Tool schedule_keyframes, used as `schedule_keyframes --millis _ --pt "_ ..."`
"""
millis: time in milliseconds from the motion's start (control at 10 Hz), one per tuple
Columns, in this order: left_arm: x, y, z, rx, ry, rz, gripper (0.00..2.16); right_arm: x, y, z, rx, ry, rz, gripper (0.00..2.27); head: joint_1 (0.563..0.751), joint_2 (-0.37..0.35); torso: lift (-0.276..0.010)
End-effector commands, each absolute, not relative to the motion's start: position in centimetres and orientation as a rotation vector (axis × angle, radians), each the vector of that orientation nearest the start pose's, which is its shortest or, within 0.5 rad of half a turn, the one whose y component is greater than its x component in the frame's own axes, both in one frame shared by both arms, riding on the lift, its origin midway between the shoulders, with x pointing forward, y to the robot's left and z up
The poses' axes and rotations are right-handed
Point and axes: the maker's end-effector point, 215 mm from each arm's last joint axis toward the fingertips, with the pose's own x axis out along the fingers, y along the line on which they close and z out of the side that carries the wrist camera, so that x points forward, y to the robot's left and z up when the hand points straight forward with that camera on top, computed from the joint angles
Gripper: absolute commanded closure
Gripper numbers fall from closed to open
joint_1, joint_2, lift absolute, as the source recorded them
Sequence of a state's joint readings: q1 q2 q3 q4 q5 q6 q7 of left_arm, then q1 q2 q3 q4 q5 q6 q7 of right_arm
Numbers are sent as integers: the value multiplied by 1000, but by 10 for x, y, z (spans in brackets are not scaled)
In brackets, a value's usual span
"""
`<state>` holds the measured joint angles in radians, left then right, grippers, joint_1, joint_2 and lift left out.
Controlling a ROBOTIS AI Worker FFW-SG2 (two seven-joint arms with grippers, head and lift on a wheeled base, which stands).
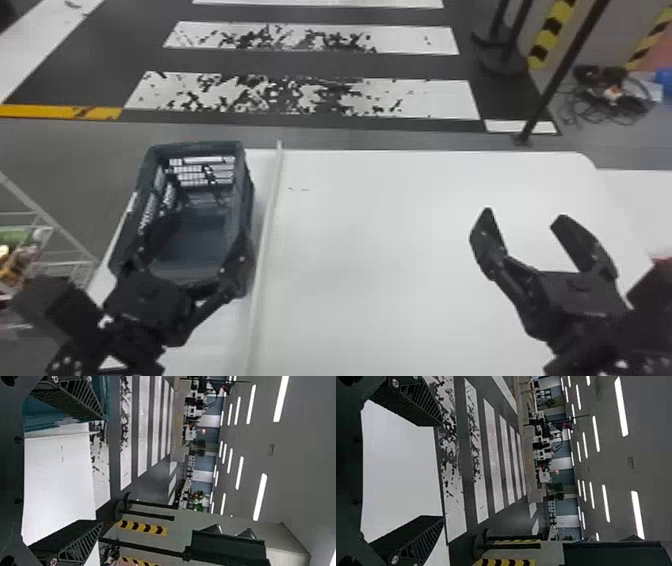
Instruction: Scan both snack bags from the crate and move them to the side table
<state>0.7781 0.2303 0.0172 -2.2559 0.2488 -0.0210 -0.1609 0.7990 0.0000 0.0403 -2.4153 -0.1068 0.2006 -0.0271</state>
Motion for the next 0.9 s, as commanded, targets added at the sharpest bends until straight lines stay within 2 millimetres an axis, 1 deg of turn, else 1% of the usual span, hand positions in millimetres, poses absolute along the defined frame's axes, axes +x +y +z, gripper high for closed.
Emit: schedule_keyframes --millis 0,100,200,400,600,800 --pt "362 190 -321 -77 86 -302 63 357 -210 -312 145 138 9 100 695 -12 -29" --pt "361 191 -319 -78 85 -294 63 354 -210 -310 148 133 6 100 695 -25 -29" --pt "359 192 -319 -79 88 -290 63 352 -209 -303 152 111 8 97 695 -27 -29" --pt "357 206 -315 -64 85 -253 63 350 -209 -296 156 88 4 100 695 -23 -29" --pt "355 221 -308 -51 68 -225 63 349 -215 -294 156 82 -22 100 695 -4 -29" --pt "352 224 -299 -52 45 -219 63 347 -214 -291 159 70 -21 100 695 9 -29"
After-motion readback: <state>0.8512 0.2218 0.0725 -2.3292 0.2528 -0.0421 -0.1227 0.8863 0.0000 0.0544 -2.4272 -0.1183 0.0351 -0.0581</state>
